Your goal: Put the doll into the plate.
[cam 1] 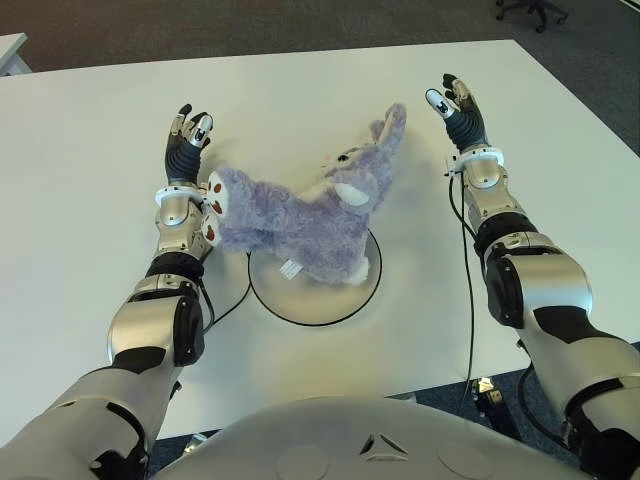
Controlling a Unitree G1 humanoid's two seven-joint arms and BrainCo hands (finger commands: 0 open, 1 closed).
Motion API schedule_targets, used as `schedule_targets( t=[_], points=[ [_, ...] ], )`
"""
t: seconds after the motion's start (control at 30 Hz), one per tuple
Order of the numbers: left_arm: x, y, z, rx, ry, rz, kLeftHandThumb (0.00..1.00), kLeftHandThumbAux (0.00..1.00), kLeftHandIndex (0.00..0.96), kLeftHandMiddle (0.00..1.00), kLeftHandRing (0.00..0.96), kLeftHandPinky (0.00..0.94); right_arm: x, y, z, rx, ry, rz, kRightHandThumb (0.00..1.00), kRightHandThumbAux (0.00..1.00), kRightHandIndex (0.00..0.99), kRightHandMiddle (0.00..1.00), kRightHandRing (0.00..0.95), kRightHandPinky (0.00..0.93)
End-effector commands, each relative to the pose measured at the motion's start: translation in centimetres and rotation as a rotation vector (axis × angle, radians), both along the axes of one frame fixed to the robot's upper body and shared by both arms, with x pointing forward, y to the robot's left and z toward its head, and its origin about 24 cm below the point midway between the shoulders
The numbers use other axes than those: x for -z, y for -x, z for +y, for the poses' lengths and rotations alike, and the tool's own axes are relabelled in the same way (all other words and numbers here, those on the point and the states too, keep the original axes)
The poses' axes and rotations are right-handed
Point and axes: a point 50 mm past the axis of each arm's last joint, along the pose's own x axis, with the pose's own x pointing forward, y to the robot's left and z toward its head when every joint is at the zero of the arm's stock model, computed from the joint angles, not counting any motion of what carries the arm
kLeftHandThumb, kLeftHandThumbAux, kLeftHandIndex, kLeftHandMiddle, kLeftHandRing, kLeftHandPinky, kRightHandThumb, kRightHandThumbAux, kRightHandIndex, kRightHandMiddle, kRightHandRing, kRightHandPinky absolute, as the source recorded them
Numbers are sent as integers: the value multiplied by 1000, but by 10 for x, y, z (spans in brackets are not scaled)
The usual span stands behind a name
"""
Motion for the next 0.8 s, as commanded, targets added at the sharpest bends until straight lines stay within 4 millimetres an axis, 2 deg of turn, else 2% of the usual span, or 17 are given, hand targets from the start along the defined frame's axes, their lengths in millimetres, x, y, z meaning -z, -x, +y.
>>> schedule_targets(
  t=[0.03,0.4,0.47,0.5,0.53,0.57,0.6,0.67,0.8],
  points=[
    [30,16,-1,-10,19,124,0,465,61,181,166,95,5,-1,10,-7,-3,11,0,237,0,0,0,0],
    [30,16,-1,-12,17,122,0,468,63,189,171,89,10,3,11,-57,-62,19,0,181,0,0,0,0],
    [30,16,-1,-11,17,122,0,464,64,184,168,91,11,2,10,-51,-70,29,0,178,0,0,55,7],
    [30,16,-1,-11,17,122,0,463,65,182,166,87,12,2,10,-48,-72,33,0,186,0,45,256,226],
    [30,16,-1,-11,17,122,0,462,65,182,165,87,12,2,10,-40,-72,39,0,187,0,52,291,264],
    [30,16,-1,-11,16,122,0,461,65,180,163,81,13,2,10,-35,-72,43,0,186,0,240,583,549],
    [30,16,-2,-12,17,121,0,461,65,179,163,80,15,2,10,-24,-71,58,0,186,0,288,658,623],
    [30,17,-2,-13,18,121,0,459,64,179,164,82,19,2,9,-9,-69,84,0,183,0,417,707,773],
    [30,16,-2,-15,21,122,0,462,65,185,165,76,23,2,8,10,-75,122,0,174,0,480,723,787]
  ],
)
